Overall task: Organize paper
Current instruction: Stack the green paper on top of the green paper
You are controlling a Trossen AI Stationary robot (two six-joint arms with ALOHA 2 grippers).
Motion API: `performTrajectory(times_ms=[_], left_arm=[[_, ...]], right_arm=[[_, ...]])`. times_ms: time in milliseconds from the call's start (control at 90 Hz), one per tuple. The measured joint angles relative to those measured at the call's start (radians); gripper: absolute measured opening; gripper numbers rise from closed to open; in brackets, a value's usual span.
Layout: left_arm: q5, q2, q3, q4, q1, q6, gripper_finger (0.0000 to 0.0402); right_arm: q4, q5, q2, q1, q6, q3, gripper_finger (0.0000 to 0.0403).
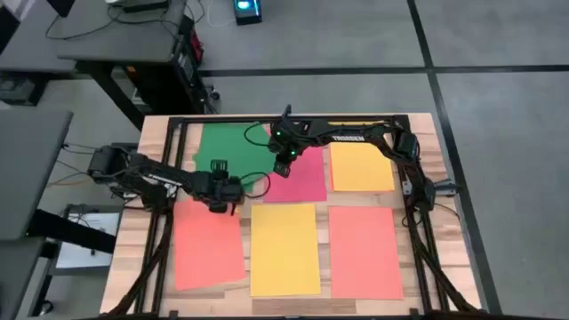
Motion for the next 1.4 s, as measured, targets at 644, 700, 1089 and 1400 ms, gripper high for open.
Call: performTrajectory(times_ms=[644,700,1089,1400], left_arm=[[-0.002,0.000,0.198,-0.451,-0.113,-0.550,0.0000],[0.016,0.003,0.220,-0.505,-0.123,-0.640,0.0000],[0.121,0.073,0.256,-0.648,-0.161,-0.981,0.0000],[0.149,0.113,0.325,-0.731,-0.159,-1.204,0.0000]], right_arm=[[-0.001,-0.003,0.000,0.000,-0.034,0.000,0.0000],[-0.001,-0.003,0.000,0.000,-0.034,0.000,0.0000],[0.029,-0.008,-0.035,0.098,-0.169,0.002,0.0000],[0.097,0.028,-0.015,0.128,-0.131,0.002,0.0000]])
